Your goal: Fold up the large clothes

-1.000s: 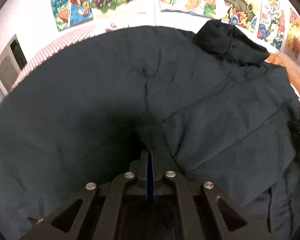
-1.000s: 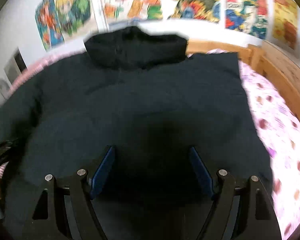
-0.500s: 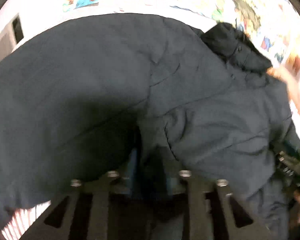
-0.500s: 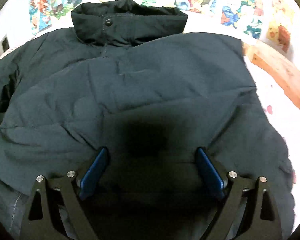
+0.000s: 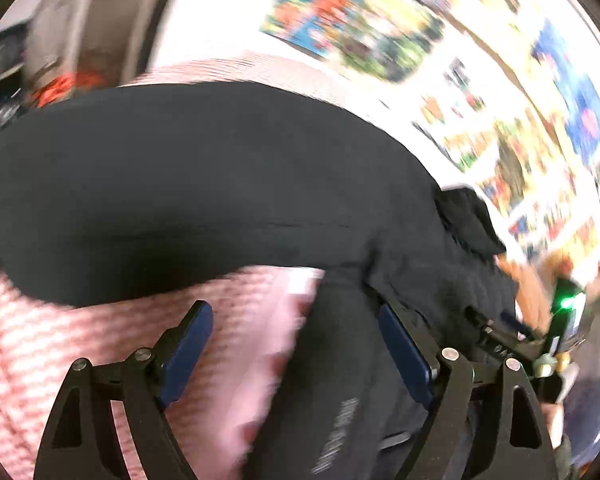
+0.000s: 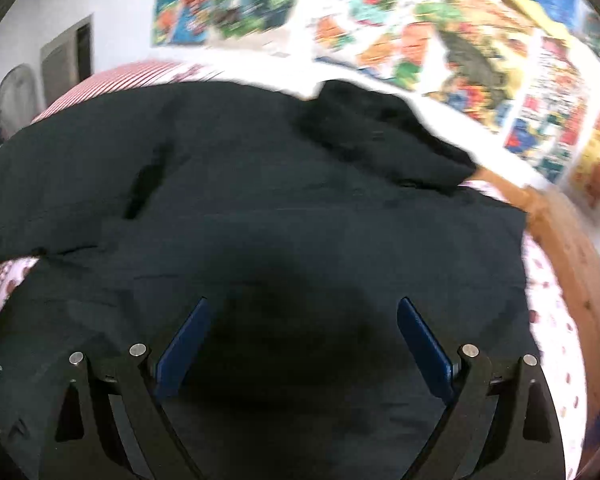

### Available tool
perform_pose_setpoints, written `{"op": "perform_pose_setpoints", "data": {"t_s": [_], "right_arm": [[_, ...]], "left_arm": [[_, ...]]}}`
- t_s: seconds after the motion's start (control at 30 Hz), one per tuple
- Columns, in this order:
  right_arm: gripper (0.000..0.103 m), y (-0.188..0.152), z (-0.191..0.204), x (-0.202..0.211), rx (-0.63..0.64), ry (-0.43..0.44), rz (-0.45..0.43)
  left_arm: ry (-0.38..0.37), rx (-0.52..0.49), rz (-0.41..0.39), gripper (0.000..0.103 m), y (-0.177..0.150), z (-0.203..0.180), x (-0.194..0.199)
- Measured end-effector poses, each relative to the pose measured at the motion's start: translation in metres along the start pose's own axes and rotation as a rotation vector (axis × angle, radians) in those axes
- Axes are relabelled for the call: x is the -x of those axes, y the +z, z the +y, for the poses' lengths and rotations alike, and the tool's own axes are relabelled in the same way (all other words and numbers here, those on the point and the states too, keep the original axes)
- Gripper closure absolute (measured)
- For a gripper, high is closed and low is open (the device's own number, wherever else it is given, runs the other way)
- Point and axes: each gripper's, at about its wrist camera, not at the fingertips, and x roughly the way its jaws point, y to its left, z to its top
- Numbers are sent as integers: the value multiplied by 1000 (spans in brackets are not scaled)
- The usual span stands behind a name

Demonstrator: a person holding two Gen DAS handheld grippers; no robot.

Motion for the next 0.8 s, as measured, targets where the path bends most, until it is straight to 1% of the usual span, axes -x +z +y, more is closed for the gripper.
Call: {"op": "perform_pose_setpoints", "data": {"t_s": [0.07,0.1,0.2,0.27,0.3,0.33,0.37,0.4,0.43,0.47,0.5,0.53,0.6,0.67,0.7,0.77,0.8], "right_arm": [[12,1,21,-7,8,29,22],[12,3,32,-14,15,38,32],[12,-1,52,-32,40,28,68],[12,-8,61,-48,57,-7,100],[11,-12,63,-52,57,-12,105],[7,-16,64,-58,46,-18,112],[5,-18,64,-59,37,-21,114],[2,-21,61,-61,23,-20,115],[2,-23,59,-63,9,-14,117],[2,-24,55,-66,-2,-2,117],[2,-27,54,-66,-10,7,113],[2,-26,52,-66,-13,11,110],[2,-26,51,-62,-17,19,93],[2,-25,44,-54,-27,27,81],[2,-25,39,-46,-50,40,82],[2,-24,25,-30,-110,91,84],[2,-23,14,-21,-143,125,71]], "left_arm": [[-90,125,-78,19,1,39,21],[-113,178,-121,19,2,56,29],[-127,297,-213,19,4,89,40],[-122,346,-226,19,8,103,37],[-115,373,-223,21,10,108,33],[-107,395,-217,21,12,108,27],[-93,411,-210,26,14,111,23],[-64,416,-206,39,17,111,20],[-13,411,-200,47,18,110,16],[30,406,-193,59,19,111,13],[54,408,-189,64,21,111,9],[58,418,-192,67,22,113,7],[63,428,-201,82,23,116,7],[77,395,-210,91,29,112,9],[83,373,-218,93,30,109,13],[108,280,-266,96,36,92,28],[113,228,-299,97,40,81,38]]}}
